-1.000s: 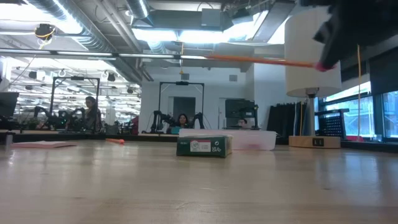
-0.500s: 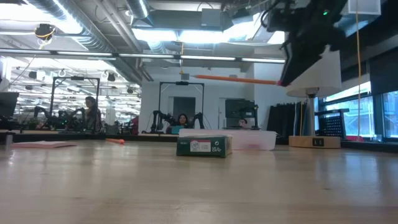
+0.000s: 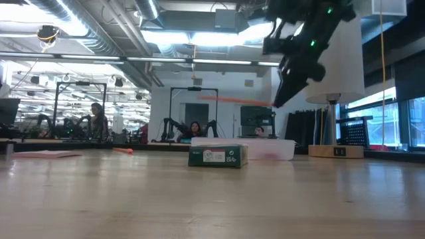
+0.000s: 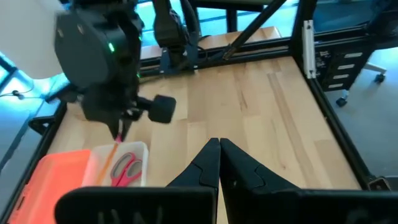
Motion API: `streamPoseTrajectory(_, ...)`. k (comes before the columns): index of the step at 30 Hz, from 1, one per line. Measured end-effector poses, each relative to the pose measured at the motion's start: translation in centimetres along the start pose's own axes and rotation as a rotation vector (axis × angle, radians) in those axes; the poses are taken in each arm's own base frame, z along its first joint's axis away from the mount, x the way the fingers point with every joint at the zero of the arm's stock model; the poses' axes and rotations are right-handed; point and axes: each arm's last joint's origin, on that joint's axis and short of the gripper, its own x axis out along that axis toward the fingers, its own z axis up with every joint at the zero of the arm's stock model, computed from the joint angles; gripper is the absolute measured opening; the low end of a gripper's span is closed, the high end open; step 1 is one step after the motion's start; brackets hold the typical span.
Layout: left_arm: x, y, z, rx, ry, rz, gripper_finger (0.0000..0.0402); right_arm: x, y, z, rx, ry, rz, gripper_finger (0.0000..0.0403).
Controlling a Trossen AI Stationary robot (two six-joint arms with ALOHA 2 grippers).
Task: Pack school essentials
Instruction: Put the bottom orange pencil into the orange supply box
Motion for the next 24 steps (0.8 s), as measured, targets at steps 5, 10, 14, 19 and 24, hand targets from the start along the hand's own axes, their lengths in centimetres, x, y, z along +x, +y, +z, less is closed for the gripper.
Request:
streamPoseTrajectory(5,0.0,0.1,0.0,0.0,-0.002,0.029,0.0,2.0,-0.2,-0.1,-0.002,0.053,-0.01,0.0045)
streamPoseTrajectory(10,0.0,0.1,0.0,0.0,-0.002,0.029,0.0,3.5,-0.4,-0.3,0.004,0.104,-0.016,0.0045)
streamPoseTrajectory(14,0.0,0.1,0.0,0.0,-0.002,0.029,0.0,4.1,-0.5,-0.5,0.004,0.126,-0.017,0.0045)
streamPoseTrajectory(19,0.0,0.1,0.0,0.0,-0.002,0.029,0.0,5.0,-0.2,-0.6,0.0,0.152,-0.008,0.0045)
streamPoseTrajectory(24,0.0,0.1,0.0,0.0,-0.001,0.029,0.0,5.7,0.0,-0.8,-0.008,0.179,-0.005,0.0045)
